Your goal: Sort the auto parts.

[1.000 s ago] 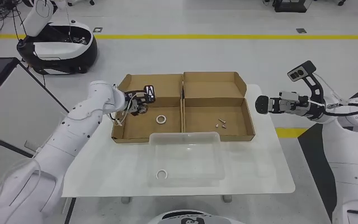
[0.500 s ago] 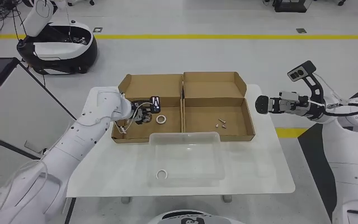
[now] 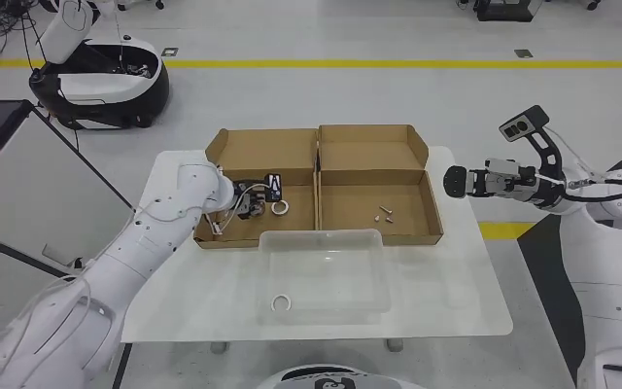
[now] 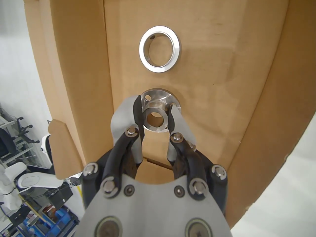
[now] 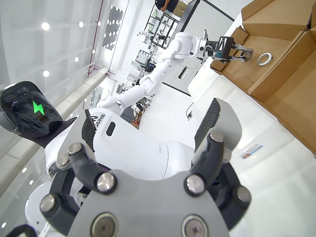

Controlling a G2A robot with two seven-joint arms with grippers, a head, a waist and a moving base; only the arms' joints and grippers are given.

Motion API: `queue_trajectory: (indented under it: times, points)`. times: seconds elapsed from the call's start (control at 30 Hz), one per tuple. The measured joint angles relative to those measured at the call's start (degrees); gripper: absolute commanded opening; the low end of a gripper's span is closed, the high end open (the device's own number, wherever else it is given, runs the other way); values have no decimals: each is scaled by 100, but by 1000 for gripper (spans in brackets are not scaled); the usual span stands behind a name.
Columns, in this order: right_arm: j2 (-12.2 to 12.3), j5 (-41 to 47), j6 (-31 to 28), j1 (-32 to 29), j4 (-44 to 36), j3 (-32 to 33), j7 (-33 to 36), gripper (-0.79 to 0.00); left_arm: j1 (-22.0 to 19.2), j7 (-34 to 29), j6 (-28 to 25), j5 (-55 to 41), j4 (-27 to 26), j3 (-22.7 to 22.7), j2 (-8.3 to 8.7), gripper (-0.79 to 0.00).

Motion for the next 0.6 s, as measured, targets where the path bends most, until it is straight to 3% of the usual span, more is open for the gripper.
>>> queue_trajectory:
  times: [0.3, 0.47, 0.6]
  points:
    - [0, 0, 0, 0, 0, 0, 0, 0, -108, 239, 9, 122, 424, 152, -131, -785]
    - [0, 0, 0, 0, 0, 0, 0, 0, -151, 321, 14, 160, 570, 190, -185, -422]
    - [0, 0, 0, 0, 0, 0, 0, 0, -187, 363, -21, 175, 656, 203, -218, -413]
